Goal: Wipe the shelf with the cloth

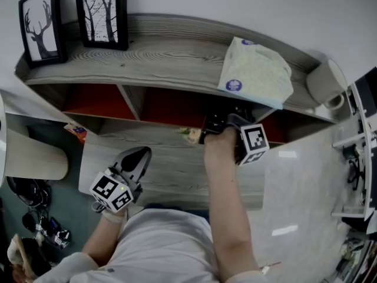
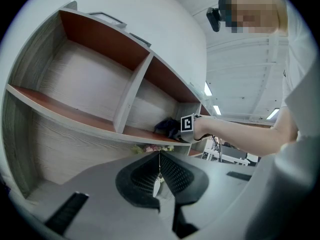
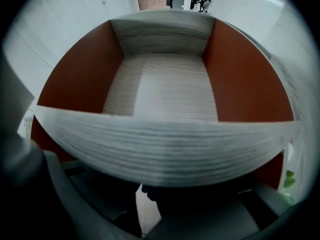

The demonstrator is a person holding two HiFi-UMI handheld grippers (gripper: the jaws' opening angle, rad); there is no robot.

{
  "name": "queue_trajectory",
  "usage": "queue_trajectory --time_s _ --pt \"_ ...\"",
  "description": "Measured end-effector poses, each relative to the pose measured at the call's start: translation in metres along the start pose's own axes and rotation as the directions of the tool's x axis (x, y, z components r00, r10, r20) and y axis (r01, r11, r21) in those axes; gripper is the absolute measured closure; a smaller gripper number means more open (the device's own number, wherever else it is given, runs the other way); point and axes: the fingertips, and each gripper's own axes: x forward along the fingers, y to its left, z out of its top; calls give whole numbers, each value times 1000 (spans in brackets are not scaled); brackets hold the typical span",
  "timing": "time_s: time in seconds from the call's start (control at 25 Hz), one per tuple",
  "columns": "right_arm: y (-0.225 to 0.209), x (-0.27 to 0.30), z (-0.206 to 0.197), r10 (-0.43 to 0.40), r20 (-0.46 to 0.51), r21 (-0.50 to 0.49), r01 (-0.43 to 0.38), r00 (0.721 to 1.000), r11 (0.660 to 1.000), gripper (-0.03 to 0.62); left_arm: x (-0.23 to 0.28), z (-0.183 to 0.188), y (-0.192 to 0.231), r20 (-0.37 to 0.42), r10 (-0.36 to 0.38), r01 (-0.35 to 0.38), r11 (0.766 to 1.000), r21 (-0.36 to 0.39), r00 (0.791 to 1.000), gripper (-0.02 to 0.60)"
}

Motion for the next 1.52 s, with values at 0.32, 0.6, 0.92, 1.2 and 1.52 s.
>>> queue_trajectory --time_s 0.32,0.6,0.92,1.2,1.52 --pt "7 -7 -18 32 -60 22 -31 998 999 484 -2 0 -3 -2 -2 2 1000 6 1000 566" --pt "29 -7 -82 105 -221 -18 -112 970 994 484 -19 1 3 7 42 -42 999 5 999 566" --pt "35 -7 -164 126 -405 11 -133 906 991 484 -46 -2 13 28 120 -120 993 -9 992 566" --pt "27 -13 -233 97 -565 3 -116 820 993 484 -74 -4 25 46 202 -201 979 -32 978 566" --pt "27 -18 -254 116 -615 53 -105 780 993 484 -89 -7 31 57 244 -241 969 -47 968 566"
